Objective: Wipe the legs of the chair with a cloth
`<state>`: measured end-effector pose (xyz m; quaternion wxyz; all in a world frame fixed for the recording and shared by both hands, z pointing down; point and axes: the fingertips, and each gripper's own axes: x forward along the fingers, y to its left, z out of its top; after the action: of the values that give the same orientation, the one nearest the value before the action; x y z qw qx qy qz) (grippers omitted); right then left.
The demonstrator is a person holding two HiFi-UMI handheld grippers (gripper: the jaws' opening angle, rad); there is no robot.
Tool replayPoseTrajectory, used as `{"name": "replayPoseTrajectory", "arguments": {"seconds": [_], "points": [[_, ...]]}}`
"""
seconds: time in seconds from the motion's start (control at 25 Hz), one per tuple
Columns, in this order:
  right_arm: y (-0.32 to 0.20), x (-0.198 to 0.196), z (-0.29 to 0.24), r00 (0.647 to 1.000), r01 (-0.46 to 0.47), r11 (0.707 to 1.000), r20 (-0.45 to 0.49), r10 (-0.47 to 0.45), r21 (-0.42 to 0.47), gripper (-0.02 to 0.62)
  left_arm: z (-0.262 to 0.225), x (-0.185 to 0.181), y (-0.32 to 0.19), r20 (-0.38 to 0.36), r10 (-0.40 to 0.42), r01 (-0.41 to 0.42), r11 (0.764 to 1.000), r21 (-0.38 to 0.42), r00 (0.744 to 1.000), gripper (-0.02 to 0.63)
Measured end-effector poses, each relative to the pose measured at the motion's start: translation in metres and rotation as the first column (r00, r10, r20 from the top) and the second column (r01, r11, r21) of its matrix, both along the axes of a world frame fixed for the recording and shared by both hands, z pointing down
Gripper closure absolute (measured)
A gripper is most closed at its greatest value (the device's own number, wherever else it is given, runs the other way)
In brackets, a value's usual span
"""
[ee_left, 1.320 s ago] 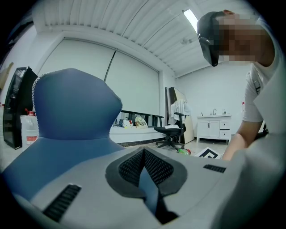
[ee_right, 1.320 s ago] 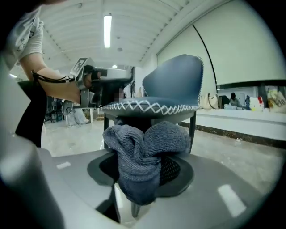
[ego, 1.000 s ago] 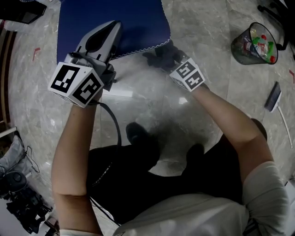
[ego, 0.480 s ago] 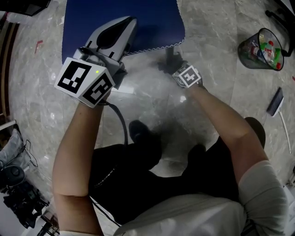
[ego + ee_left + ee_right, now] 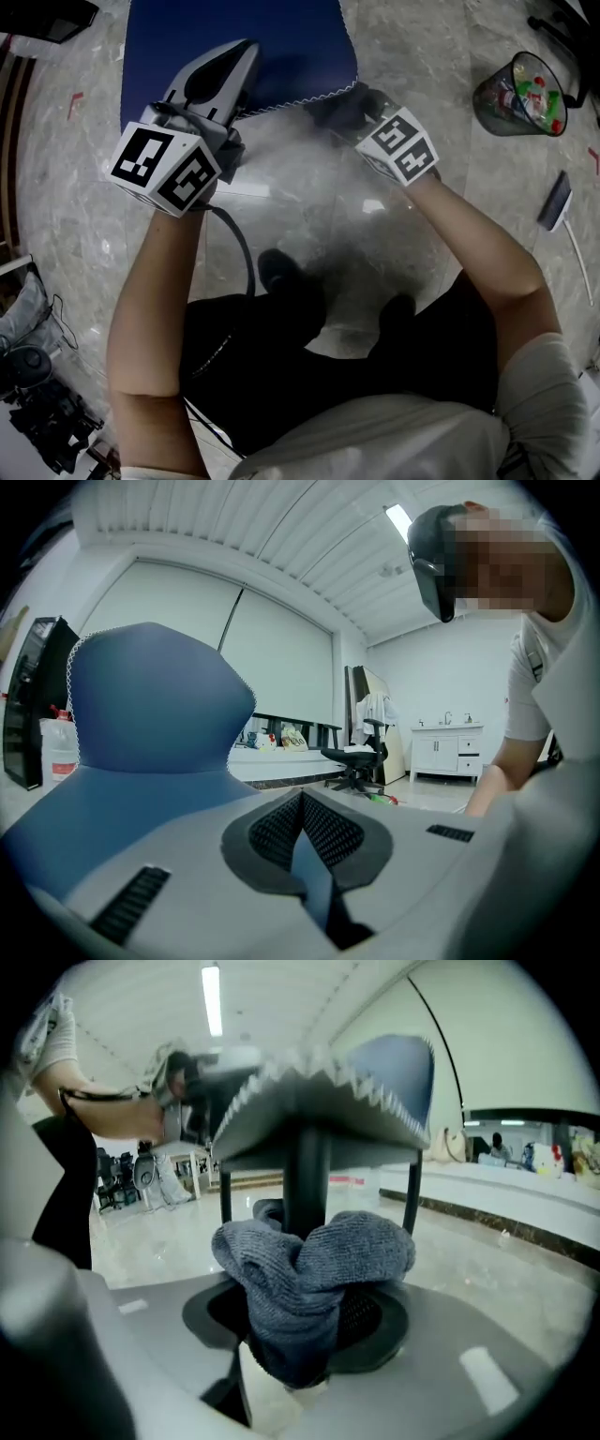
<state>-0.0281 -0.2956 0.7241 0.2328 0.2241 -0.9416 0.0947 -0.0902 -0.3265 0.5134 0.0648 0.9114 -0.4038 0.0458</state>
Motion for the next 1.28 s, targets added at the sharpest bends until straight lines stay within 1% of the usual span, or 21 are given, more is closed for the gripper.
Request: {"name": "replayPoseTrajectory", "arguments": {"seconds": [0.08,0.16,0.24,0.32,0.52,0.6,0.72,0.8,0.88,0.96,1.0,1.08,1.16,1.28], "points": [[-0.006,0.001,-0.04,0.996,-0.03,0.997,0.089,0.023,0.068,0.408,-0.001,0.001,0.0,0.0,0.002,-0.002,1.0,0.003,1.0,0.6],[-0.008,0.002,-0.057,0.99,-0.047,0.993,0.139,0.033,0.104,0.408,-0.002,0.001,0.001,-0.003,0.003,-0.003,1.0,0.005,1.0,0.6],[-0.009,0.002,-0.055,0.985,-0.059,0.993,0.166,0.041,0.104,0.41,-0.003,0.001,0.002,-0.007,0.003,-0.003,1.0,0.006,1.0,0.6],[-0.009,0.002,-0.04,0.984,-0.063,0.994,0.171,0.046,0.092,0.41,-0.002,0.001,0.001,-0.009,0.006,-0.006,1.0,0.006,1.0,0.6],[-0.006,-0.001,0.012,0.991,-0.045,0.997,0.126,0.036,0.067,0.41,-0.002,0.001,0.001,-0.016,0.012,-0.012,1.0,0.008,1.0,0.6],[-0.004,-0.003,0.041,0.995,-0.044,0.998,0.087,0.041,0.034,0.41,-0.002,0.001,0.001,-0.021,0.013,-0.013,1.0,0.006,1.0,0.6],[0.002,-0.004,0.098,0.999,-0.04,0.998,-0.017,0.039,-0.048,0.41,-0.003,0.001,0.001,-0.024,0.015,-0.015,1.0,0.005,1.0,0.6],[0.009,-0.001,0.138,0.995,-0.038,0.993,-0.098,0.027,-0.11,0.41,-0.002,0.002,0.003,-0.025,0.026,-0.026,1.0,0.008,0.999,0.6],[0.017,0.003,0.175,0.987,-0.054,0.981,-0.159,0.025,-0.184,0.416,-0.002,0.003,0.004,-0.024,0.039,-0.038,0.999,0.009,0.999,0.6],[0.021,0.006,0.198,0.982,-0.079,0.966,-0.187,0.033,-0.246,0.425,-0.002,0.002,0.003,-0.025,0.044,-0.044,0.999,0.01,0.999,0.6],[0.021,0.006,0.202,0.981,-0.085,0.961,-0.19,0.035,-0.262,0.425,-0.002,0.001,0.003,-0.026,0.045,-0.045,0.999,0.01,0.999,0.6],[0.021,0.005,0.198,0.98,-0.077,0.963,-0.196,0.026,-0.258,0.423,-0.003,0.0,0.003,-0.031,0.051,-0.05,0.999,0.012,0.998,0.6],[0.018,0.002,0.183,0.983,-0.063,0.972,-0.184,0.021,-0.228,0.423,-0.002,0.0,0.004,-0.029,0.056,-0.056,0.998,0.014,0.998,0.6],[0.012,-0.002,0.141,0.992,-0.053,0.987,-0.121,0.035,-0.15,0.42,-0.002,0.0,0.005,-0.03,0.058,-0.057,0.998,0.01,0.998,0.6]]}}
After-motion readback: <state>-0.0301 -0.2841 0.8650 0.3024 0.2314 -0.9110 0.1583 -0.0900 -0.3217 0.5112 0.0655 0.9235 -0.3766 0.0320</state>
